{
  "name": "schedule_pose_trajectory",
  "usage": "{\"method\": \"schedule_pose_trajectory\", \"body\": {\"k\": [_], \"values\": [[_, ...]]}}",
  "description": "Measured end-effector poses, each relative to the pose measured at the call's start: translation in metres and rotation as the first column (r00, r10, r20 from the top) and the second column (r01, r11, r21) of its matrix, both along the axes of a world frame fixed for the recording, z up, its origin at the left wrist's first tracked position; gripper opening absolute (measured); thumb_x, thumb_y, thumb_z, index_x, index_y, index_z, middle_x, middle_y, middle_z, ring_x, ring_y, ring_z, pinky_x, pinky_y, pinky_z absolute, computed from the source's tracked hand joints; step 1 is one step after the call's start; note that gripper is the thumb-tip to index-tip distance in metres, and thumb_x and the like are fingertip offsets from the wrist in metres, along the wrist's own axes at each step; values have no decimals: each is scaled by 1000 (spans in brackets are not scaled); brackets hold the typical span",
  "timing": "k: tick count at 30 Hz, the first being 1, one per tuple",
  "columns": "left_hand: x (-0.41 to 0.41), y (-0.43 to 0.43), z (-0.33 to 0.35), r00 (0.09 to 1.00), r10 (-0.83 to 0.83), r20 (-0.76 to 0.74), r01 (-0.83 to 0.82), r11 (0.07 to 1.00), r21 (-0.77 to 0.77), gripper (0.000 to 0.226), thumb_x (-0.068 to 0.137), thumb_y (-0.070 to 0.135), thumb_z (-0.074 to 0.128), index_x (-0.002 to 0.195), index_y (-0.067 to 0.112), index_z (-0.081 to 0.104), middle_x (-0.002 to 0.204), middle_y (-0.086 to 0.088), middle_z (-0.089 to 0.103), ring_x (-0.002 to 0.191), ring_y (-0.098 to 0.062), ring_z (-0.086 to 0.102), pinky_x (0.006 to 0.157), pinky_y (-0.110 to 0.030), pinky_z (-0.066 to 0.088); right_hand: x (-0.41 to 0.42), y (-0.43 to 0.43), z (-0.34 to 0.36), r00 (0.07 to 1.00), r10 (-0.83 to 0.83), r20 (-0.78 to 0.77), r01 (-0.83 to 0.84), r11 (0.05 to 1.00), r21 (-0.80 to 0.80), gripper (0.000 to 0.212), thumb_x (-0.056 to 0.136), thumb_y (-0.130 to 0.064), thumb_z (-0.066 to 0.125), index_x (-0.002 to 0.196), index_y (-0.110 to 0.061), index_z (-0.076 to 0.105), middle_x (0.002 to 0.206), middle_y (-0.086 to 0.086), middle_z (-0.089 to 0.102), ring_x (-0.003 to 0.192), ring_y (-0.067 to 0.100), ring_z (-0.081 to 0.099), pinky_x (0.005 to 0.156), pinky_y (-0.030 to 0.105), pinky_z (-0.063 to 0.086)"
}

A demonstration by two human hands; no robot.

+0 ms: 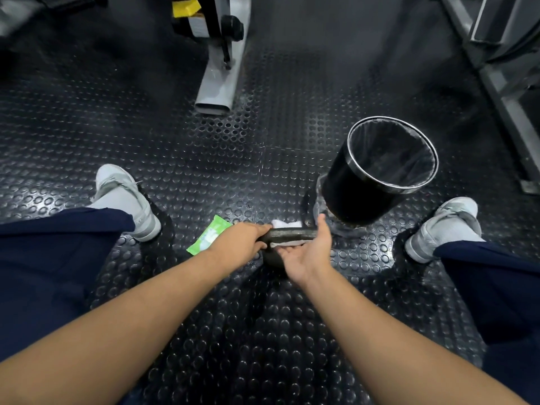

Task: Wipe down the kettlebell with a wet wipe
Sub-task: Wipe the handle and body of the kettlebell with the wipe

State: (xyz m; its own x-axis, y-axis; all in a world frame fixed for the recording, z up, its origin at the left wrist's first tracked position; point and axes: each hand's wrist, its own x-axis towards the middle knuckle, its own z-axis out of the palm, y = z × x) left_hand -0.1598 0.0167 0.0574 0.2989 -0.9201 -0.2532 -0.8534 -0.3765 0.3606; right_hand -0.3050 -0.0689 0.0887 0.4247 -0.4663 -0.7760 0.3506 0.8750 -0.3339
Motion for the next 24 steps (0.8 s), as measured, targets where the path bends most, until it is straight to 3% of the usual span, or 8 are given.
{"method": "schedule_pose_trajectory", "body": {"k": [4, 7, 10, 12, 14, 17, 21, 24], "values": [[0, 1, 2, 1000, 9, -27, -8, 1000, 11, 56, 101, 30, 61, 154, 29, 42, 146, 2, 58, 127, -20, 60, 105, -32, 49, -13, -22, -4, 986, -166, -21, 166, 986, 26, 89, 90, -73, 56, 145, -3, 50, 140, 24, 59, 132, 38, 56, 122, 53, 31], [0, 1, 7, 1000, 7, 3, -7, 1000, 10, 54, 102, 28, 60, 154, 28, 44, 143, 1, 60, 118, -21, 64, 97, -30, 50, -3, -8, -1, 998, -57, -10, 57, 998, 9, 81, 94, -69, 54, 136, 1, 53, 127, 23, 66, 116, 35, 65, 115, 46, 41], [-3, 0, 9, 999, 5, 33, -5, 1000, 7, 54, 102, 22, 58, 154, 27, 44, 143, -1, 61, 107, -22, 68, 84, -26, 49, 3, 8, -6, 990, 110, 90, -111, 994, 7, 86, 91, -70, 58, 138, 1, 55, 127, 24, 69, 120, 38, 66, 117, 50, 41], [-3, 0, 11, 1000, 7, 24, -8, 1000, 13, 54, 102, 24, 59, 154, 26, 44, 144, -1, 60, 110, -23, 67, 87, -27, 50, -4, 1, -8, 987, 109, 122, -113, 993, 33, 91, 89, -73, 58, 139, 3, 54, 128, 27, 68, 123, 41, 64, 116, 54, 41], [-2, 1, 9, 1000, 3, 0, -3, 1000, 11, 55, 102, 28, 60, 154, 28, 44, 143, -1, 61, 115, -22, 65, 94, -30, 50, -17, -15, -9, 991, 57, 124, -62, 997, 43, 98, 88, -75, 57, 145, 4, 47, 137, 32, 61, 132, 45, 56, 120, 56, 36], [-1, 2, 8, 1000, 7, -16, -7, 1000, 10, 54, 101, 29, 61, 153, 29, 45, 140, 1, 63, 111, -21, 67, 92, -30, 51, -28, -29, -11, 996, -64, 67, 60, 996, 60, 109, 87, -75, 58, 157, 4, 29, 157, 31, 39, 149, 44, 35, 126, 56, 21], [-3, 1, 8, 1000, 1, 12, -1, 1000, 10, 54, 101, 25, 61, 153, 27, 45, 144, 0, 61, 117, -22, 65, 96, -31, 51, -8, -4, -10, 991, 87, 99, -86, 996, -17, 94, 89, -75, 57, 143, 1, 52, 131, 26, 67, 126, 39, 63, 118, 51, 40], [-3, 0, 8, 1000, 13, 4, -13, 1000, 6, 55, 101, 20, 59, 153, 26, 45, 147, 0, 58, 120, -22, 64, 97, -30, 50, -2, 7, -10, 977, 183, 109, -180, 983, -34, 91, 89, -74, 58, 140, 0, 54, 126, 23, 71, 120, 37, 67, 115, 50, 43]]}}
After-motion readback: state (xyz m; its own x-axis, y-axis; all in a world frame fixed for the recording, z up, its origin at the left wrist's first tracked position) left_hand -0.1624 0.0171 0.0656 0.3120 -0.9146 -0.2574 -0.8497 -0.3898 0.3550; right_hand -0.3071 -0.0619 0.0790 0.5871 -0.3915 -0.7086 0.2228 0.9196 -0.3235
